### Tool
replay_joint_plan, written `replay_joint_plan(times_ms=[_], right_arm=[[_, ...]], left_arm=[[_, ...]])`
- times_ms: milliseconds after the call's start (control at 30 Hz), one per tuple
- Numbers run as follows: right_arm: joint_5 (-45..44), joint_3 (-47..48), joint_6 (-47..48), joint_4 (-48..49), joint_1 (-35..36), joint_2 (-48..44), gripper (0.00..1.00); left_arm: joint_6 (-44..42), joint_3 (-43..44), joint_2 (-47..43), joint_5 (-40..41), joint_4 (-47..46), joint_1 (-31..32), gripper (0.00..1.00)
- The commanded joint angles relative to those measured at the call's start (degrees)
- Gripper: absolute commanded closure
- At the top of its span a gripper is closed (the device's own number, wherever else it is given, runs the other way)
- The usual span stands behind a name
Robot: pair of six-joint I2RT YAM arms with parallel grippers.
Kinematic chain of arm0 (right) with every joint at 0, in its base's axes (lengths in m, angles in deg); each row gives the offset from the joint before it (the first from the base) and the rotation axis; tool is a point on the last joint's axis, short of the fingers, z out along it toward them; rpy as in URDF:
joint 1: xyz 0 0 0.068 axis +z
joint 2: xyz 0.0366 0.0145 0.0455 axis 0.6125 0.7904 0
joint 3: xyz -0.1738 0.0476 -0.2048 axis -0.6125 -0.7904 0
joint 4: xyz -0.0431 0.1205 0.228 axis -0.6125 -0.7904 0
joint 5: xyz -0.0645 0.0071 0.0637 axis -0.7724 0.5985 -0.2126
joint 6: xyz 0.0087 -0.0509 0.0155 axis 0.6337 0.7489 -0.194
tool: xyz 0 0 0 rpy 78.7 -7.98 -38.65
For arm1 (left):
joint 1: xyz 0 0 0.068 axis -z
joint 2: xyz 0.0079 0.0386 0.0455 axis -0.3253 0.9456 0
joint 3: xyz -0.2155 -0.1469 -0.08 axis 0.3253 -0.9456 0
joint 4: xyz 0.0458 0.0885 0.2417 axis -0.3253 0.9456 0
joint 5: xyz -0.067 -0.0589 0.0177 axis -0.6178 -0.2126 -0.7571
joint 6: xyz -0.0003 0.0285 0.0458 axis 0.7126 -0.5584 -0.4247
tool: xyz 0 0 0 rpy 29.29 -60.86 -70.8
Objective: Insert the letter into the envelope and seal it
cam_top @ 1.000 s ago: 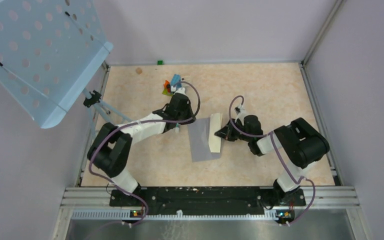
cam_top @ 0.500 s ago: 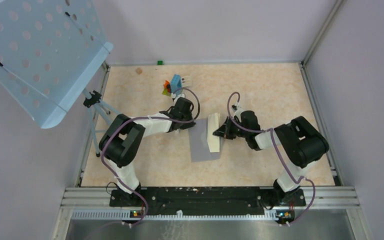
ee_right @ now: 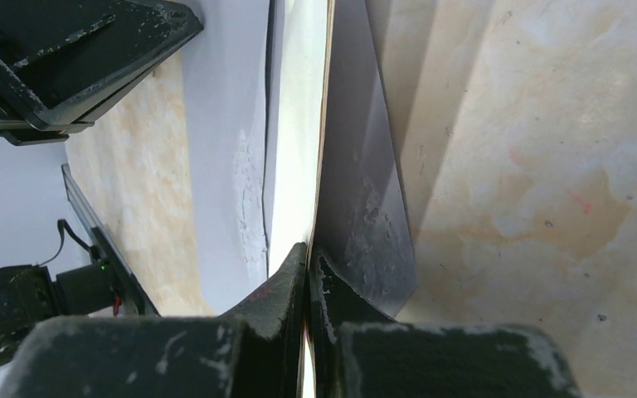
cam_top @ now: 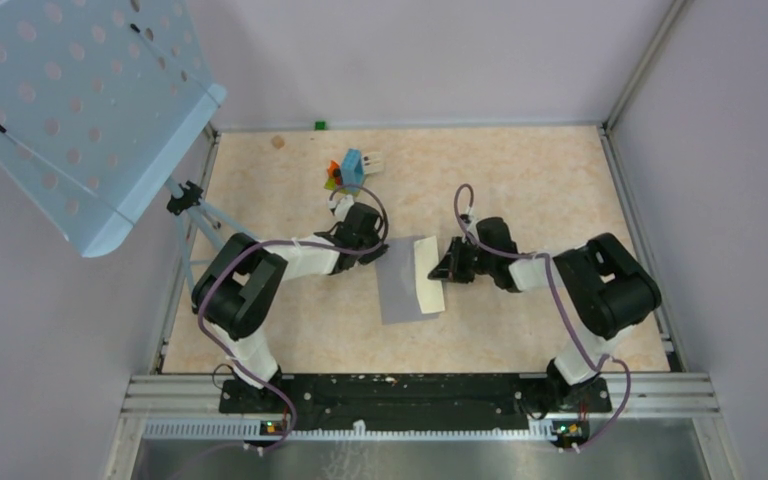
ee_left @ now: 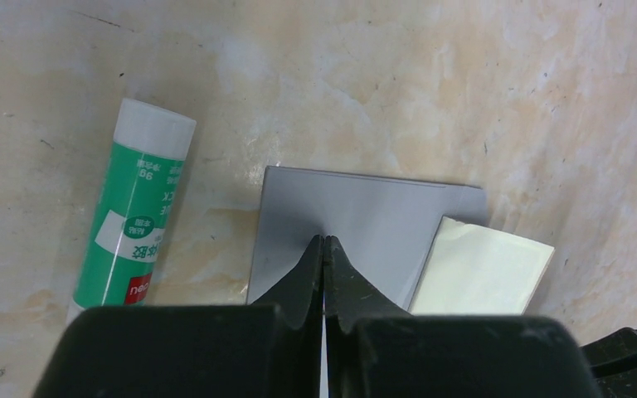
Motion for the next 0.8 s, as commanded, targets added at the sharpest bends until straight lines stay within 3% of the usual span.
replay_joint_plan(times_ms=[0, 500, 667, 767], right_arm=[[2.39, 3.09, 3.02, -6.37, 0.35, -1.19, 1.0], [2.33, 5.67, 2.85, -4.12, 2.38, 4.15, 1.0], [0.77, 5.6, 3.49, -4.81, 2.39, 4.41, 1.0], [0.64, 5.42, 3.77, -4.63, 2.32, 4.54, 1.0]], left_arm=[[1.1, -2.67, 2.02, 2.54, 5.25, -0.48, 1.0], [0.65, -3.63, 2.28, -0.3, 3.51, -0.52, 1.0], [-5.4, -2.23, 0.23, -4.35, 0.54, -0.41, 0.99], [-9.79, -1.37, -3.32, -6.33, 2.39, -0.43, 0.76]])
